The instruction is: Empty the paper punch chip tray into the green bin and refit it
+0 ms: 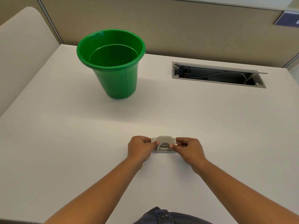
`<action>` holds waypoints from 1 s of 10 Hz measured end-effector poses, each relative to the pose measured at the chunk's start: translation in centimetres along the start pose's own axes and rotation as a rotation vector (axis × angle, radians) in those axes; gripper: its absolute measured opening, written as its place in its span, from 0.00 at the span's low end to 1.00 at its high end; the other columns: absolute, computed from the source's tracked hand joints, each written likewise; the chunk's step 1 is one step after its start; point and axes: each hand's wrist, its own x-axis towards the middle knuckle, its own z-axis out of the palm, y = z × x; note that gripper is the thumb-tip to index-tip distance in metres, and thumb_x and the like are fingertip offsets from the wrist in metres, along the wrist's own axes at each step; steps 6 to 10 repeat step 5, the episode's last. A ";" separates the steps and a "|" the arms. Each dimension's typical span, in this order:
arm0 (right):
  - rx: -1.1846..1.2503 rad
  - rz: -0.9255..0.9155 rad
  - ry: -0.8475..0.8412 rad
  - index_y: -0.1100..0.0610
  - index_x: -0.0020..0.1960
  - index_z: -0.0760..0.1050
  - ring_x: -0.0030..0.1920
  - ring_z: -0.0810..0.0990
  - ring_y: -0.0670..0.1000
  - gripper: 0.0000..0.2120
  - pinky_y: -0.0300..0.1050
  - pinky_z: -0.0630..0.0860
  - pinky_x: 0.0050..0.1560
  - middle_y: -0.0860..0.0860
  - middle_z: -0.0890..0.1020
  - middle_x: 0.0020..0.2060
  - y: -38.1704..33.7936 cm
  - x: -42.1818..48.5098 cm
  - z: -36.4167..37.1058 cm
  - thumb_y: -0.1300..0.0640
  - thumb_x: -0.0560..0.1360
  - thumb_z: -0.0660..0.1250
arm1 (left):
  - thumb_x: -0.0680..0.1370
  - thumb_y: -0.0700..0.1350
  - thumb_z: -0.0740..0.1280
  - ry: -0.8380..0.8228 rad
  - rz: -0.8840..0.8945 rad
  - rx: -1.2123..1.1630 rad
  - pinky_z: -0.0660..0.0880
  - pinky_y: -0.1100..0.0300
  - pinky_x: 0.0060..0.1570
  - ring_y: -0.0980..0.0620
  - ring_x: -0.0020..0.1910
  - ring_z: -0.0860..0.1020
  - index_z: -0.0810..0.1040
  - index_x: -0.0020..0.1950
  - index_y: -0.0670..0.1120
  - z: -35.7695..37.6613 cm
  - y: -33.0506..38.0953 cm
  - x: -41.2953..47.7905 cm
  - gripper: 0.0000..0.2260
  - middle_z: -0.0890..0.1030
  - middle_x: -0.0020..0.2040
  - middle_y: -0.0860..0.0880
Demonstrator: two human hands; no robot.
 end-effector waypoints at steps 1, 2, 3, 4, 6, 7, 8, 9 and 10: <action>-0.005 0.000 0.020 0.56 0.55 0.81 0.48 0.84 0.48 0.22 0.44 0.79 0.50 0.51 0.86 0.45 0.0 0.0 0.0 0.53 0.63 0.80 | 0.68 0.49 0.78 -0.008 0.017 0.001 0.72 0.64 0.35 0.55 0.39 0.80 0.83 0.45 0.46 0.1 0.0 -0.1 0.12 0.83 0.39 0.53; -0.013 0.000 0.023 0.56 0.55 0.81 0.48 0.84 0.49 0.22 0.43 0.79 0.50 0.51 0.86 0.45 0.0 -0.1 0.0 0.53 0.63 0.81 | 0.68 0.49 0.78 -0.005 0.039 0.011 0.70 0.66 0.33 0.61 0.38 0.78 0.80 0.41 0.49 0.1 0.0 -0.2 0.09 0.81 0.36 0.57; -0.014 -0.017 0.020 0.56 0.54 0.81 0.47 0.83 0.48 0.21 0.42 0.78 0.48 0.51 0.85 0.45 0.1 0.0 0.0 0.53 0.63 0.81 | 0.69 0.49 0.78 -0.012 0.055 0.006 0.71 0.66 0.33 0.60 0.37 0.78 0.79 0.37 0.51 0.1 0.1 -0.3 0.08 0.81 0.36 0.57; -0.004 -0.013 0.008 0.55 0.53 0.81 0.46 0.83 0.47 0.20 0.41 0.77 0.48 0.50 0.85 0.44 -0.1 -0.2 -0.2 0.53 0.63 0.80 | 0.69 0.50 0.78 -0.025 0.067 0.010 0.73 0.65 0.35 0.58 0.38 0.79 0.78 0.35 0.53 0.0 -0.1 -0.5 0.09 0.82 0.36 0.56; 0.023 -0.026 0.028 0.54 0.50 0.81 0.42 0.82 0.49 0.14 0.44 0.78 0.47 0.50 0.85 0.41 -0.1 0.0 -0.3 0.49 0.68 0.76 | 0.70 0.52 0.76 -0.019 0.077 -0.009 0.73 0.64 0.37 0.53 0.43 0.81 0.81 0.45 0.49 -0.1 -0.3 -0.5 0.10 0.83 0.41 0.52; 0.023 -0.026 0.028 0.54 0.50 0.81 0.42 0.82 0.49 0.14 0.44 0.78 0.47 0.50 0.85 0.41 -0.1 0.0 -0.3 0.49 0.68 0.76 | 0.70 0.52 0.76 -0.019 0.077 -0.009 0.73 0.64 0.37 0.53 0.43 0.81 0.81 0.45 0.49 -0.1 -0.3 -0.5 0.10 0.83 0.41 0.52; 0.023 -0.026 0.028 0.54 0.50 0.81 0.42 0.82 0.49 0.14 0.44 0.78 0.47 0.50 0.85 0.41 -0.1 0.0 -0.3 0.49 0.68 0.76 | 0.70 0.52 0.76 -0.019 0.077 -0.009 0.73 0.64 0.37 0.53 0.43 0.81 0.81 0.45 0.49 -0.1 -0.3 -0.5 0.10 0.83 0.41 0.52; 0.023 -0.026 0.028 0.54 0.50 0.81 0.42 0.82 0.49 0.14 0.44 0.78 0.47 0.50 0.85 0.41 -0.1 0.0 -0.3 0.49 0.68 0.76 | 0.70 0.52 0.76 -0.019 0.077 -0.009 0.73 0.64 0.37 0.53 0.43 0.81 0.81 0.45 0.49 -0.1 -0.3 -0.5 0.10 0.83 0.41 0.52; 0.023 -0.026 0.028 0.54 0.50 0.81 0.42 0.82 0.49 0.14 0.44 0.78 0.47 0.50 0.85 0.41 -0.1 0.0 -0.3 0.49 0.68 0.76 | 0.70 0.52 0.76 -0.019 0.077 -0.009 0.73 0.64 0.37 0.53 0.43 0.81 0.81 0.45 0.49 -0.1 -0.3 -0.5 0.10 0.83 0.41 0.52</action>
